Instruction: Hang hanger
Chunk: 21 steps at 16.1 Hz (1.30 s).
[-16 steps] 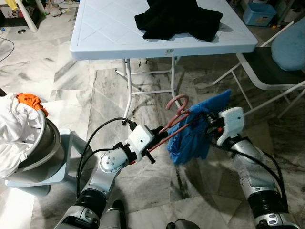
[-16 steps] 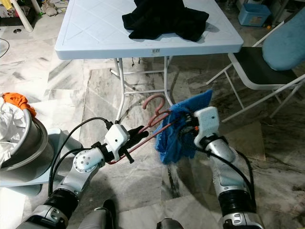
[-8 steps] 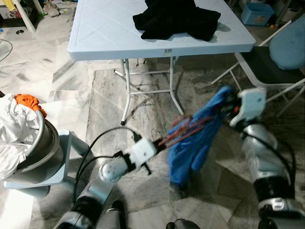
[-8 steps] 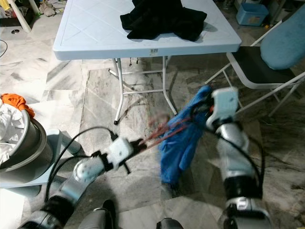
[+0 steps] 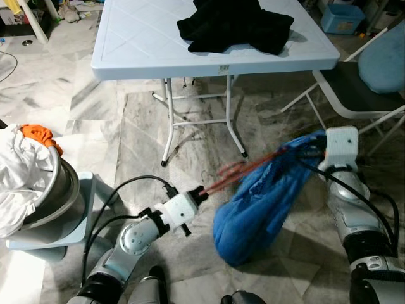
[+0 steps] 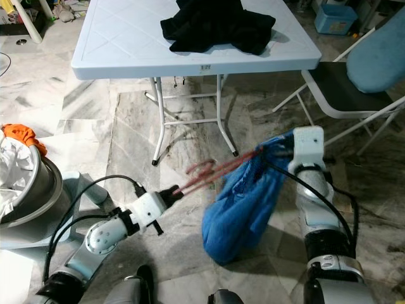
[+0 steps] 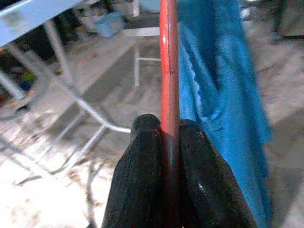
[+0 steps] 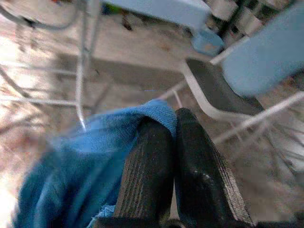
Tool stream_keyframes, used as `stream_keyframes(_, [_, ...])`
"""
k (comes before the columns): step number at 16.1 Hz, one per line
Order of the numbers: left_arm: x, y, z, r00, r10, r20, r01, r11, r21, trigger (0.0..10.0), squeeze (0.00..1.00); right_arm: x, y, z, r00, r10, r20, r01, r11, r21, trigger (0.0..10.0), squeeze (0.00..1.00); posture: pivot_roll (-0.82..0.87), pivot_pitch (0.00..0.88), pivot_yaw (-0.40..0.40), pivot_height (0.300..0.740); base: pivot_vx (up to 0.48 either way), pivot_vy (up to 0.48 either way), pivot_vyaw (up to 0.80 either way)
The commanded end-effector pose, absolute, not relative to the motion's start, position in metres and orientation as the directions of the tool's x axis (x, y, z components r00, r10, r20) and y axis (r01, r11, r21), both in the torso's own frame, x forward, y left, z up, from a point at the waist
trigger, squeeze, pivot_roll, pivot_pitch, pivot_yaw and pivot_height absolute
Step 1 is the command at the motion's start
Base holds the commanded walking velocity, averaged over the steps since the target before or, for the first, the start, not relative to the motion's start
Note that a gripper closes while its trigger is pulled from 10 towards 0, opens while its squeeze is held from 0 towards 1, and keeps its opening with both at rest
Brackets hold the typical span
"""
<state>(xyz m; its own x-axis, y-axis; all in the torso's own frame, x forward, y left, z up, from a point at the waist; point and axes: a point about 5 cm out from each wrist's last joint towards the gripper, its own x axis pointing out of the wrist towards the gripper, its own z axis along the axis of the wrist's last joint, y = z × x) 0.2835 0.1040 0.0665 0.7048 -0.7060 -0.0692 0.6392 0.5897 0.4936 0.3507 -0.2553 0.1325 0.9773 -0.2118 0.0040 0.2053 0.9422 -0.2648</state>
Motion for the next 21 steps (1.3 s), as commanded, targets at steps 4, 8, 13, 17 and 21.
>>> stream_keyframes(4, [0.28, 0.101, 0.08, 0.715, -0.695, 0.075, 0.598, 0.663, 0.451, 0.0, 0.0, 0.344, -0.268, 0.117, 0.96, -0.273, -0.063, 0.252, 0.939, -0.234, 0.0, 0.0, -0.07, 0.222, -0.047, 0.74, 0.0, 0.0, 0.0])
stream_keyframes(8, [0.283, 0.113, 0.068, 0.843, -0.535, 0.065, 0.491, 0.812, 0.318, 0.0, 0.0, 0.335, -0.25, 0.097, 0.971, -0.218, -0.097, 0.208, 0.973, -0.097, 0.0, 0.0, -0.05, 0.217, -0.042, 0.74, 0.0, 0.0, 0.0])
stream_keyframes(13, [0.287, 0.152, 0.047, 0.989, -0.137, -0.057, 0.144, 0.976, 0.164, 10.0, 0.0, 0.327, -0.197, 0.101, 0.998, -0.029, 0.047, 0.026, 0.996, 0.081, 0.0, 0.0, 0.01, 0.211, -0.021, 0.74, 0.0, 0.0, 0.0])
stream_keyframes(17, [0.283, 0.167, 0.057, 0.997, -0.053, -0.057, 0.061, 0.989, 0.136, 10.0, 0.0, 0.32, -0.17, 0.126, 0.975, 0.02, 0.22, -0.025, 0.999, 0.021, 4.0, 0.0, 0.05, 0.196, -0.004, 0.74, 0.0, 0.0, 0.0])
stream_keyframes(21, [0.285, 0.171, 0.078, 0.998, -0.069, 0.005, 0.069, 0.997, 0.039, 10.0, 0.0, 0.313, -0.161, 0.14, 0.962, 0.018, 0.272, -0.047, 0.994, 0.098, 10.0, 0.0, 0.04, 0.165, -0.006, 0.74, 0.0, 0.0, 0.0])
